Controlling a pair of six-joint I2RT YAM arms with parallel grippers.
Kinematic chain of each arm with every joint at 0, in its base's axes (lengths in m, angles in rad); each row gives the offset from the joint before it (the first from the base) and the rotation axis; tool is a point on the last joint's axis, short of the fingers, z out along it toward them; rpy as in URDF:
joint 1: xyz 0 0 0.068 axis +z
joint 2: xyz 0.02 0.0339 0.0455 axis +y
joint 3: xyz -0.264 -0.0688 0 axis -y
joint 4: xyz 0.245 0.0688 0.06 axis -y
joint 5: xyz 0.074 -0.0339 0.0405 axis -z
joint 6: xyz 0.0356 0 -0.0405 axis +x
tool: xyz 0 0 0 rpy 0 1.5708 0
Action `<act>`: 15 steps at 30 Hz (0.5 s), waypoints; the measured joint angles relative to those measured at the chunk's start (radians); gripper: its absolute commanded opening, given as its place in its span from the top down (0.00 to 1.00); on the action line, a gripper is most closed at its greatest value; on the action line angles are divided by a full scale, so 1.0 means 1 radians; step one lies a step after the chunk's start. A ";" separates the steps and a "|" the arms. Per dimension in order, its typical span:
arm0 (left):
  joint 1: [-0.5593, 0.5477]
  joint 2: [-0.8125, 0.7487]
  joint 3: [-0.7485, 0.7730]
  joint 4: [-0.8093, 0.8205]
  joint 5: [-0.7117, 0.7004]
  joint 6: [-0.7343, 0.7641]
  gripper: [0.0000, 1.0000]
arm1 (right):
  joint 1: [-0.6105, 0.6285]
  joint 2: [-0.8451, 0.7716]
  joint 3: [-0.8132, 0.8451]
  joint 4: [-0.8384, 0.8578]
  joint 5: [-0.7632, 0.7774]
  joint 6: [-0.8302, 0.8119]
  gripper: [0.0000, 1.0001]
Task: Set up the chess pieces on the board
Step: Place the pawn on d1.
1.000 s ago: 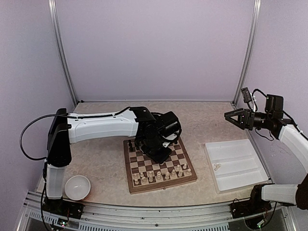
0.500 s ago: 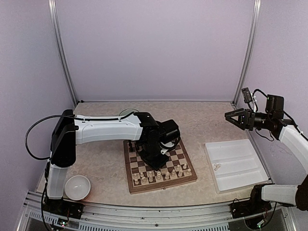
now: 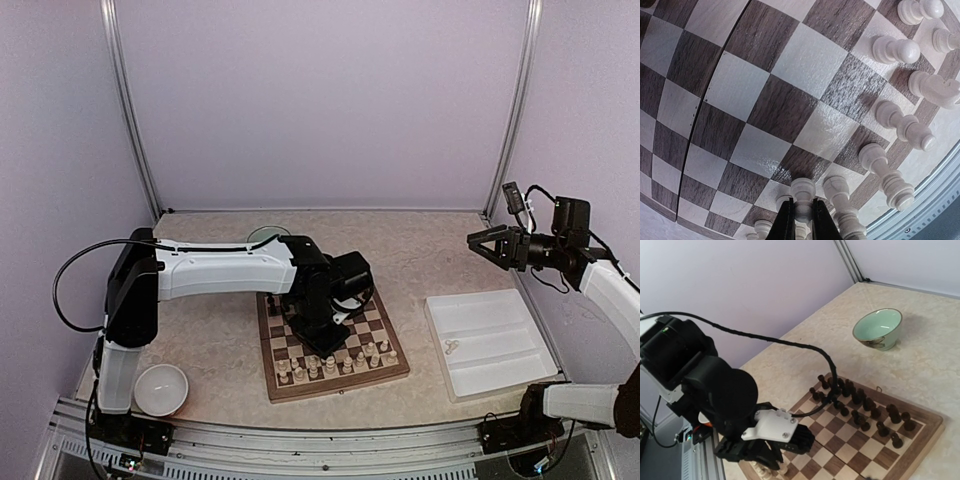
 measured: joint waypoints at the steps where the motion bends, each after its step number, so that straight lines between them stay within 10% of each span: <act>1: 0.000 0.000 -0.002 0.000 0.000 0.000 0.90 | 0.000 0.000 0.000 0.000 0.000 0.000 0.46; 15: 0.000 0.000 -0.006 0.019 0.000 0.000 0.85 | 0.000 -0.010 -0.011 0.004 0.000 0.000 0.46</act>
